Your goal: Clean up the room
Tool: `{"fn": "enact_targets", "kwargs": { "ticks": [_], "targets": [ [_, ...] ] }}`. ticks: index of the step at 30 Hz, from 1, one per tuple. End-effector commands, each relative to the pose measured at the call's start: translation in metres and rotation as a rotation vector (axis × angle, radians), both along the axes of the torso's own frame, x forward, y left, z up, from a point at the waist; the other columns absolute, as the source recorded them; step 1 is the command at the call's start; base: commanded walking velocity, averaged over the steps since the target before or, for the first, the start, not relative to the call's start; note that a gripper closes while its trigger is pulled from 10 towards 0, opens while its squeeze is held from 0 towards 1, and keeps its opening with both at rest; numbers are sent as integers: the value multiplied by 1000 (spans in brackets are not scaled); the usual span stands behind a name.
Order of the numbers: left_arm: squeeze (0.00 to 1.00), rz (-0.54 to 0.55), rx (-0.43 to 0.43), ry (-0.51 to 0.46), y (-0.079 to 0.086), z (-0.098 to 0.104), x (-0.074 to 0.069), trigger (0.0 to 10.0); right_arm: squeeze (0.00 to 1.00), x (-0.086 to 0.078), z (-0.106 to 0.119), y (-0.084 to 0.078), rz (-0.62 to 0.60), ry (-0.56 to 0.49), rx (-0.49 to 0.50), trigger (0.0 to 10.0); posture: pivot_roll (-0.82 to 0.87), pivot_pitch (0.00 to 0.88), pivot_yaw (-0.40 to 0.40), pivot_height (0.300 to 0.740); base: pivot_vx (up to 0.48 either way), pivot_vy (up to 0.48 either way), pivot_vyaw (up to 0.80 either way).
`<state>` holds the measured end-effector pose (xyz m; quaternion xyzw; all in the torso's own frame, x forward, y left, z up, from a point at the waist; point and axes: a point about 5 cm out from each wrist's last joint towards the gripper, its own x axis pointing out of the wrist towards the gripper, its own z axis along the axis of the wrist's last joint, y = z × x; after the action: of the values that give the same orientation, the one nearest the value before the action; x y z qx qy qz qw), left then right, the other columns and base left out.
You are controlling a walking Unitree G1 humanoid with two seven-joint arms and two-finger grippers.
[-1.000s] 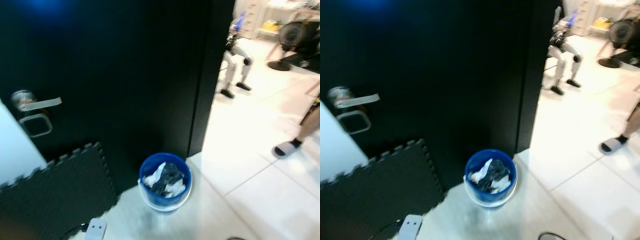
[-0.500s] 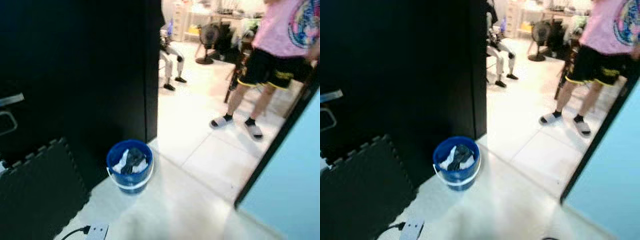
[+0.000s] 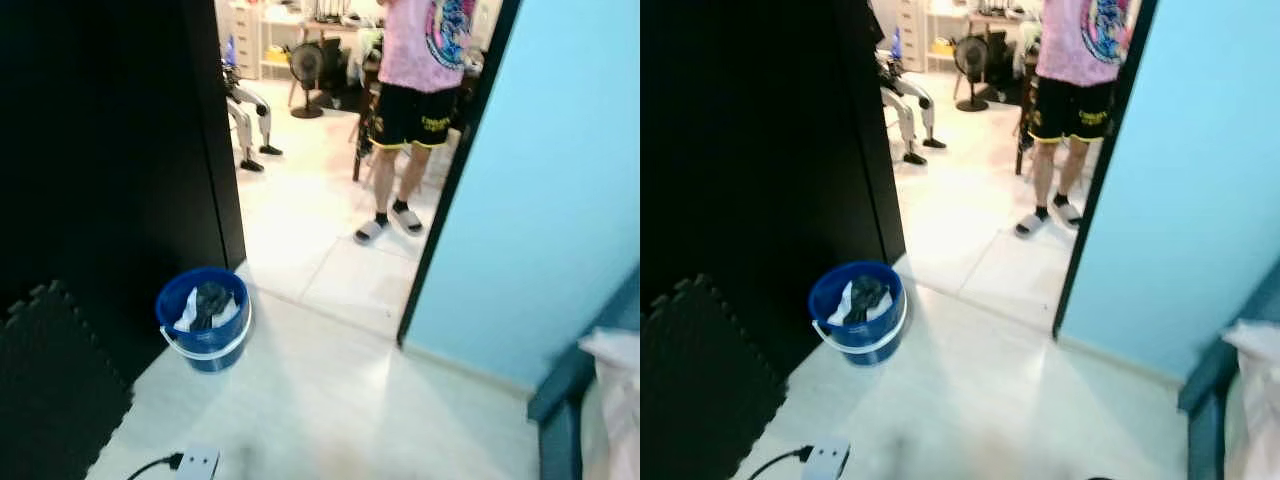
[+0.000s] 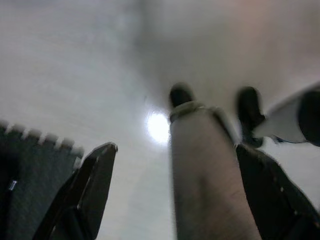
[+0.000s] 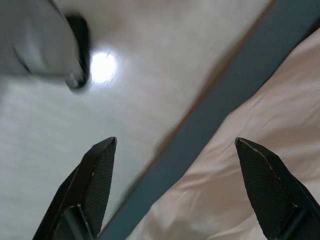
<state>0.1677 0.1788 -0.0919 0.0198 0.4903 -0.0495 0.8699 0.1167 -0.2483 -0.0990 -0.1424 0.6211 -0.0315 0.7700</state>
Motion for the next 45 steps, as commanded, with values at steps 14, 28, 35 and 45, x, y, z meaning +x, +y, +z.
{"fn": "enact_targets", "kwargs": {
  "ticks": [14,28,35,45],
  "targets": [
    [0,-9,-7,20,-10,-4,-7,10000,0,-5,1,-9,-4,4,-8,10000,-73,35,36,740,-480,0,-733],
    [0,-20,-19,23,-27,-5,-6,10000,0,-8,0,-7,-10,9,-1,10000,-75,37,35,740,-480,0,-733],
    [0,-10,-4,28,-11,-5,-10,10000,0,-8,0,-8,-16,4,-4,10000,-76,37,35,740,-480,0,-731],
    [0,13,19,34,19,-4,-18,10000,0,-9,1,-11,-21,-2,-9,10000,-75,37,34,740,-418,0,-738]
  ]
}}
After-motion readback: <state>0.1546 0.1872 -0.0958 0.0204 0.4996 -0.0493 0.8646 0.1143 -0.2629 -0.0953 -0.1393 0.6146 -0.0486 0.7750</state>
